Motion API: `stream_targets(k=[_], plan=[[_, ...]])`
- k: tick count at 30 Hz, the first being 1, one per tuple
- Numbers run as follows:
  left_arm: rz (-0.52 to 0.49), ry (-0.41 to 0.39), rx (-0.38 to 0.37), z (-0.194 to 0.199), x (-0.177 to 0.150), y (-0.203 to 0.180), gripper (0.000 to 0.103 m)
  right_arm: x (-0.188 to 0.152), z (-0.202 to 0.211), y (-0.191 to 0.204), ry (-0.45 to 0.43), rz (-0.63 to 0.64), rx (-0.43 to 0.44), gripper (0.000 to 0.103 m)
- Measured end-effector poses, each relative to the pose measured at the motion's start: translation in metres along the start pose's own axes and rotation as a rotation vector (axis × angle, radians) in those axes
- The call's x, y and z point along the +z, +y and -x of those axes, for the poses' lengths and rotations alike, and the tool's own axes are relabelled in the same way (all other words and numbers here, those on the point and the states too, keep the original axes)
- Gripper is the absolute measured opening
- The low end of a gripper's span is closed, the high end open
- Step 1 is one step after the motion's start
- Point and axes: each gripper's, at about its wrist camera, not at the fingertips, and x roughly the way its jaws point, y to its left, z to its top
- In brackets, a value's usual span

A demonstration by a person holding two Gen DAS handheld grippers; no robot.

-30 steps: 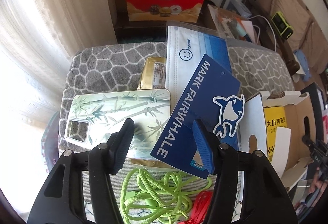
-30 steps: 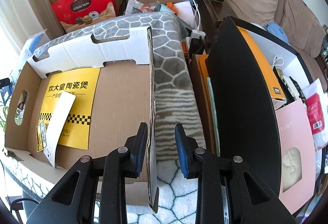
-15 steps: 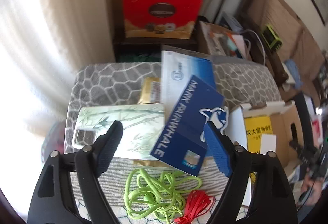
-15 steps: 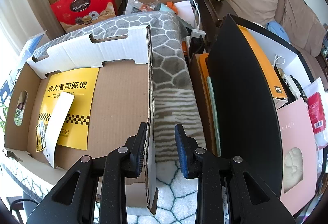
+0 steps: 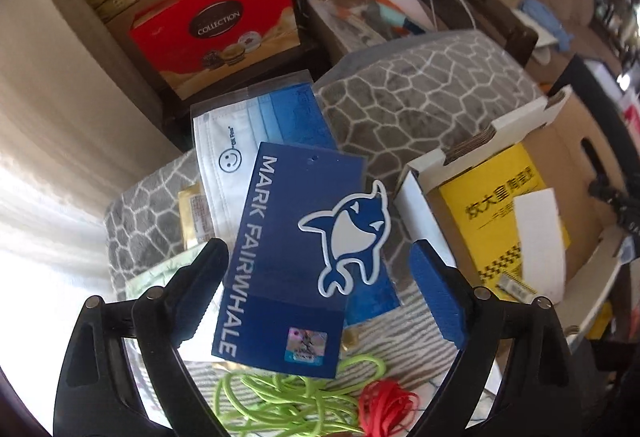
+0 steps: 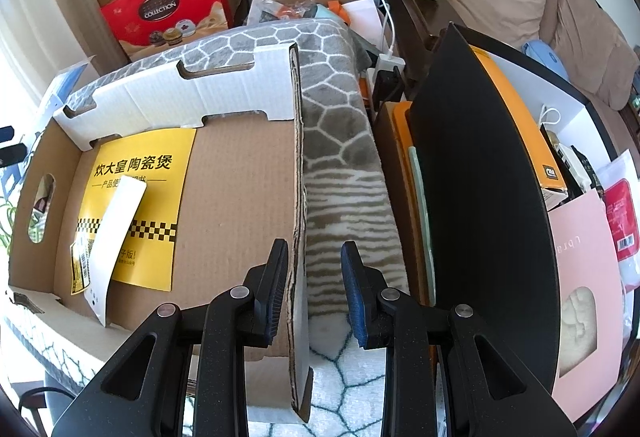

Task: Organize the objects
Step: 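Lift the blue card with the left tool toward the box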

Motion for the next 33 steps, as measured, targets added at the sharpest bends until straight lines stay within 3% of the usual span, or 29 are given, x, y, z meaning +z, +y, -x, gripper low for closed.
stream_targets(k=[5, 12, 19, 28, 33], plan=[[-0.051, 0.015, -0.002, -0.008, 0.001, -0.008, 0.093, 0.0, -0.001, -0.005, 0.002, -0.006, 0.004, 0.027], [-0.039, 0.06, 0.083, -0.023, 0.006, -0.001, 0.093, 0.0, -0.002, -0.007, 0.004, -0.008, 0.007, 0.027], [0.05, 0.078, 0.029, -0.027, 0.006, 0.023, 0.093, 0.002, -0.001, -0.006, 0.001, -0.003, 0.008, 0.027], [0.01, 0.095, 0.064, -0.035, 0.007, 0.02, 0.094, 0.002, -0.002, -0.007, 0.005, -0.007, 0.009, 0.027], [0.048, 0.093, 0.043, -0.036, 0.007, 0.028, 0.09, 0.001, -0.002, -0.009, 0.007, -0.01, 0.01, 0.027]])
